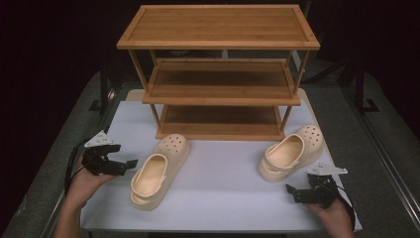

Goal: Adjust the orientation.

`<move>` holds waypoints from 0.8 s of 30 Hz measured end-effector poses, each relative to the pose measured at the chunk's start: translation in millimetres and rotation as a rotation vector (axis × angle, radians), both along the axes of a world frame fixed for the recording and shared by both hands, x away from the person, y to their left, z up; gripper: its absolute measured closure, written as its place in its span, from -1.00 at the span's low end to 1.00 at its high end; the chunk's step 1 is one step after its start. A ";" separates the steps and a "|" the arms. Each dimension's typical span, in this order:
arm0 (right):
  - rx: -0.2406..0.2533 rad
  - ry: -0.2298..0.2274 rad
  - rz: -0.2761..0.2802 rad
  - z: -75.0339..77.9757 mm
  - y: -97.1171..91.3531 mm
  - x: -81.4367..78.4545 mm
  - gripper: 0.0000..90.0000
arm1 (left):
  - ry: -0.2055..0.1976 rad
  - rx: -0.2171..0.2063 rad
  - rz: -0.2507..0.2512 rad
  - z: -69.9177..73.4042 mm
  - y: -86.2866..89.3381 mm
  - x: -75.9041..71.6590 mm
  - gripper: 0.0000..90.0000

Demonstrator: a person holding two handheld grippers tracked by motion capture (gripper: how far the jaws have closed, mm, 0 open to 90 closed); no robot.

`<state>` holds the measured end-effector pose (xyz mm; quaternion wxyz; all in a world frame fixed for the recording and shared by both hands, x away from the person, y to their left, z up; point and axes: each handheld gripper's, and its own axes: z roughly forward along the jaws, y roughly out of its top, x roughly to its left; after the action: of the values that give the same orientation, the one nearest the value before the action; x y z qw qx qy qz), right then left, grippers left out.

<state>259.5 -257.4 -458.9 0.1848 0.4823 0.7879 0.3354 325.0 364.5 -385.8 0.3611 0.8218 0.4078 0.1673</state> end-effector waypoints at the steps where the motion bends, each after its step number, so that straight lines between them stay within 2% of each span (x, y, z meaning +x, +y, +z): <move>1: 0.002 0.000 -0.002 0.0 0.2 0.0 -0.83 | 0.006 0.024 0.046 -7.6 4.7 2.8 -0.99; 2: 0.002 0.000 -0.002 0.0 0.2 0.0 -0.83 | 0.006 0.024 0.046 -7.6 4.7 2.8 -0.99; 3: 0.001 0.000 -0.001 0.0 0.1 0.0 -0.83 | 0.014 0.045 0.074 -16.6 8.8 5.4 -1.00; 5: -0.001 -0.001 0.001 0.0 0.0 0.1 -0.83 | 0.021 0.061 0.085 -21.1 10.3 6.7 -1.00; 9: -0.001 -0.001 0.001 0.1 0.0 0.0 -0.83 | 0.043 0.112 0.103 -36.9 13.3 11.2 -1.00; 14: -0.002 0.003 0.000 0.5 0.2 0.2 -0.83 | 0.090 0.185 0.109 -52.1 10.0 17.7 -1.00; 19: -0.001 0.002 0.000 0.6 0.1 0.2 -0.83 | 0.092 0.172 0.110 -54.2 10.3 18.6 -1.00; 21: 0.014 0.005 0.002 1.4 -1.5 0.8 -0.82 | 0.073 0.135 0.108 -57.8 13.9 16.5 -1.00; 22: 0.014 0.005 0.002 1.4 -1.5 0.8 -0.82 | 0.072 0.100 0.111 -60.6 17.5 15.6 -1.00; 24: 0.016 0.013 -0.001 2.8 -2.7 0.7 -0.82 | 0.042 0.064 0.107 -64.5 21.5 12.9 -1.00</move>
<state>260.3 -260.1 -456.0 0.1758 0.4861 0.7862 0.3387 337.8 386.0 -450.3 0.3165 0.8131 0.4533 0.1820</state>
